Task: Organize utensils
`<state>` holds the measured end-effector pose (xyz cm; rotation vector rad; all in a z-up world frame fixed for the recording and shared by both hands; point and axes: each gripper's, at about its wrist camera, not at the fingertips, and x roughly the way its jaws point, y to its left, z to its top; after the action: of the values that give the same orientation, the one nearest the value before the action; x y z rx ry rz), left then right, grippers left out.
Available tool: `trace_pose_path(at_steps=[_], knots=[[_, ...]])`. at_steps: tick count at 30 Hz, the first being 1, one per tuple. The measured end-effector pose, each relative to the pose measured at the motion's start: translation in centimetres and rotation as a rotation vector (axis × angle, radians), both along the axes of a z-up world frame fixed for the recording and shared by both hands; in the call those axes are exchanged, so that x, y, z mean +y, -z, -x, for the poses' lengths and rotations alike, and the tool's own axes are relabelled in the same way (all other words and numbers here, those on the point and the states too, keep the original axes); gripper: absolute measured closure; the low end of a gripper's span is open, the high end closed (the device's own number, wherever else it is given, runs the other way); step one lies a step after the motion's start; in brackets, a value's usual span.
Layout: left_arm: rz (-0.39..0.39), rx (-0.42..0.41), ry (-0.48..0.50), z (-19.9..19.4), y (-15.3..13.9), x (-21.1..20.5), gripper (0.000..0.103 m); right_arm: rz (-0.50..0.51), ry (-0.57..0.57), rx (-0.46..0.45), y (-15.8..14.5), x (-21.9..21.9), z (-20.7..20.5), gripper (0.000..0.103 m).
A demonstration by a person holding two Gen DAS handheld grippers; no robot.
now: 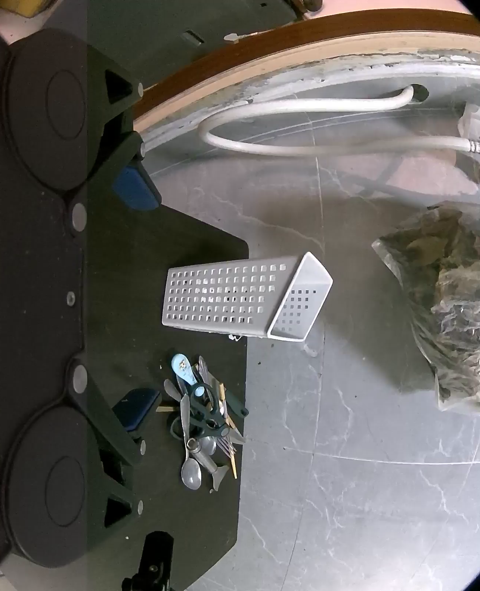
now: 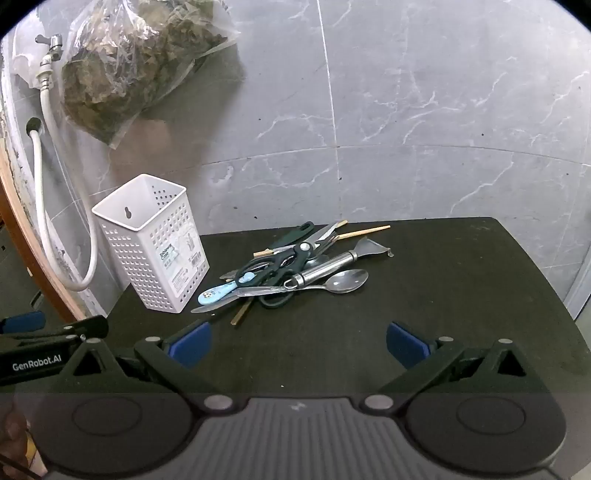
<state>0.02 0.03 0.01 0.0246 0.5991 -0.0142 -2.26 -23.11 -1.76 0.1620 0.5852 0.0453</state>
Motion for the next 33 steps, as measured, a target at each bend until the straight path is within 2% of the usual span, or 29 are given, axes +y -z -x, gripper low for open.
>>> trace_pose_path(at_steps=[28, 33], knots=[[-0.001, -0.001, 0.002, 0.01, 0.01, -0.02, 0.001, -0.002, 0.000, -0.003, 0.15, -0.10, 0.07, 0.000], [-0.004, -0.003, 0.005, 0.70, 0.76, -0.04, 0.001, -0.002, 0.000, -0.001, 0.17, -0.16, 0.04, 0.000]])
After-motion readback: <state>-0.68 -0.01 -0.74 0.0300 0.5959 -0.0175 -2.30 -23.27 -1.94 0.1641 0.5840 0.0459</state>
